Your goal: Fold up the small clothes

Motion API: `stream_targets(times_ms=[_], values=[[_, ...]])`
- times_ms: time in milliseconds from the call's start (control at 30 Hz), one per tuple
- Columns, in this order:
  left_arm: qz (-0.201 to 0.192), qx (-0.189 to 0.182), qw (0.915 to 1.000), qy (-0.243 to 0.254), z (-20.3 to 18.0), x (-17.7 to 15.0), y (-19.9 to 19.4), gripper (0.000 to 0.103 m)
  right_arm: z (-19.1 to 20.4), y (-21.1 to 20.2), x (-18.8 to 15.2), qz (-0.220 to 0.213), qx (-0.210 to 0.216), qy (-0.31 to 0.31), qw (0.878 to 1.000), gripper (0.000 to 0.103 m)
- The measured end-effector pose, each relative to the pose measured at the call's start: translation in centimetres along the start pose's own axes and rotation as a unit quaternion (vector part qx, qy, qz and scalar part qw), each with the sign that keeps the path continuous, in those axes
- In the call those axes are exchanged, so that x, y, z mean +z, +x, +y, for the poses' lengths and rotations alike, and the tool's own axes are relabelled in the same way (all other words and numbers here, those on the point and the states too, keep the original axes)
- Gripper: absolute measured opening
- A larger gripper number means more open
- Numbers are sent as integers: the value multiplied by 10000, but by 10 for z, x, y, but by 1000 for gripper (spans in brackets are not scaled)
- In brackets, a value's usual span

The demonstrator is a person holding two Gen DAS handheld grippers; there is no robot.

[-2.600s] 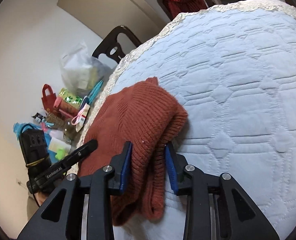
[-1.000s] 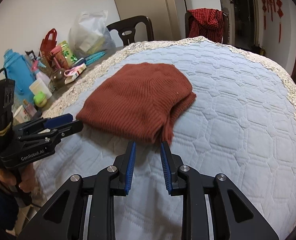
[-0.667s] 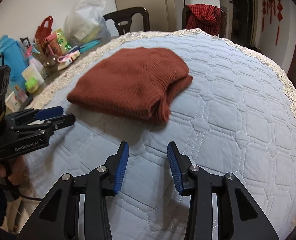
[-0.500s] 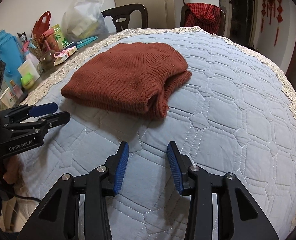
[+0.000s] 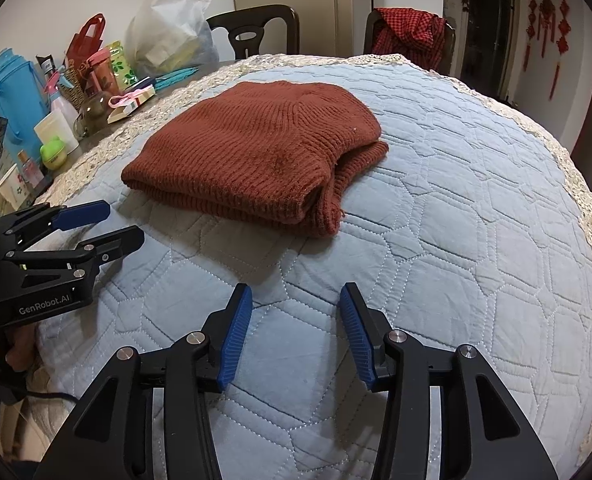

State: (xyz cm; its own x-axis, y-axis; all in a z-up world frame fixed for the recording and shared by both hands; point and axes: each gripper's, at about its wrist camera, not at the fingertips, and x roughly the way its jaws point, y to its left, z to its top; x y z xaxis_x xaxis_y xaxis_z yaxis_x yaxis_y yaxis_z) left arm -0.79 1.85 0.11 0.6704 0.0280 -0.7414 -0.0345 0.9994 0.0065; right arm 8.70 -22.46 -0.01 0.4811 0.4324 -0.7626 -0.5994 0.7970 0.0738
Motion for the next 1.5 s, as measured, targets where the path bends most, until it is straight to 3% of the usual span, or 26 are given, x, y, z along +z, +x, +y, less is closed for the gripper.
stream_targets(times_ms=[1500], values=[[59,-74,9999,-139,1,-1,0,74,3,0,2,-6,111,62,9999,49]])
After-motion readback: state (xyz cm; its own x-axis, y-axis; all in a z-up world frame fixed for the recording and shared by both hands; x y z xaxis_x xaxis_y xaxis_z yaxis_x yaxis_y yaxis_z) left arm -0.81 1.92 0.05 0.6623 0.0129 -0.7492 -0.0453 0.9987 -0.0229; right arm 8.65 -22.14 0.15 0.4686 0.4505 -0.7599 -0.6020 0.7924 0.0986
